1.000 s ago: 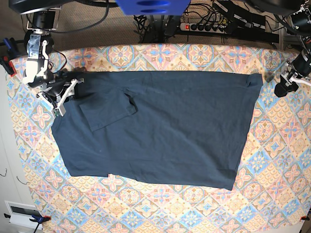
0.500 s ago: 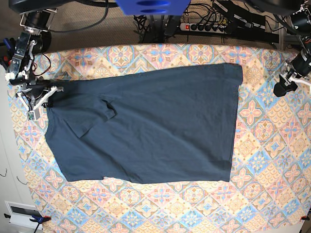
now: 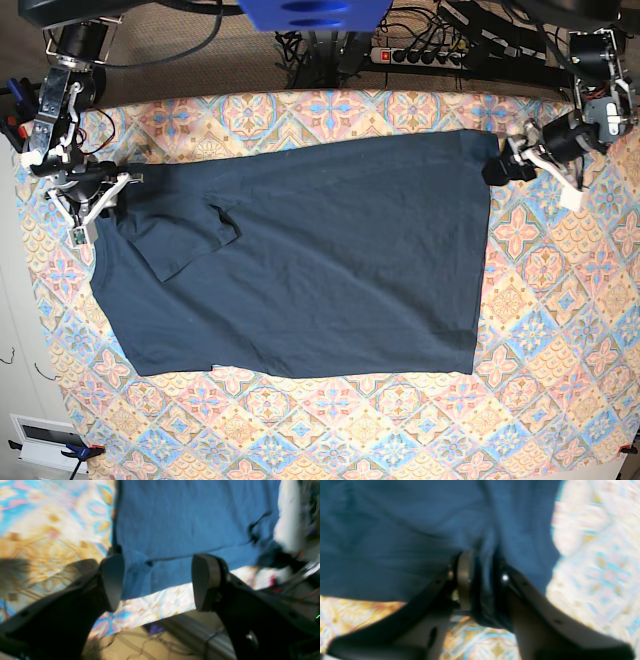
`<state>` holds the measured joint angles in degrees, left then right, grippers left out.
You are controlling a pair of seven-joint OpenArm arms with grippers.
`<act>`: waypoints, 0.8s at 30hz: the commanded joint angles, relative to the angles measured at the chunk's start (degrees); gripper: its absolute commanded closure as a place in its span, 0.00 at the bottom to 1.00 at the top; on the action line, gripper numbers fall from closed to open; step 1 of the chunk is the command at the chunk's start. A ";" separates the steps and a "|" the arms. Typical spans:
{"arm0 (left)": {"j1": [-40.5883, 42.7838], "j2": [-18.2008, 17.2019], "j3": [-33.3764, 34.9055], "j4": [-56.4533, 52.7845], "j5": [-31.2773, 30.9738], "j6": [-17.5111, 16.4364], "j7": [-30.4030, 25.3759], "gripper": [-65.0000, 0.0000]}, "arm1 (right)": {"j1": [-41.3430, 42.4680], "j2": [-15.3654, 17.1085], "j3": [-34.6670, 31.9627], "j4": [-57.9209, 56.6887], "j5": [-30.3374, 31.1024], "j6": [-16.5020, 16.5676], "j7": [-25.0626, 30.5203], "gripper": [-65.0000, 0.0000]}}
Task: Layout the t-shirt on the table in an organized manner, then fold the t-shirt properly
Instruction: 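Grasp the shirt corner with the left gripper and pull it outward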
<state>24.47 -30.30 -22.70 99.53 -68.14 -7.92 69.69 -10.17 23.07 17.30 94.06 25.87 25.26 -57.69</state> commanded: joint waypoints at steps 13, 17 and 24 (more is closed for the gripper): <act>-3.94 0.72 7.71 3.90 14.73 -0.30 -0.46 0.38 | 0.64 0.97 0.41 1.02 0.99 0.19 1.21 0.72; -5.79 0.81 11.23 3.82 16.84 -0.30 -0.46 0.56 | 0.64 0.97 0.50 0.93 0.99 0.19 1.21 0.72; -6.75 0.81 12.37 4.08 17.37 -0.38 -0.46 1.00 | 0.64 0.97 0.59 0.75 0.99 0.19 1.21 0.72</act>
<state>18.11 -28.58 -9.82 102.69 -49.91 -7.99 69.73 -10.20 22.90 17.37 94.02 26.15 25.28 -57.67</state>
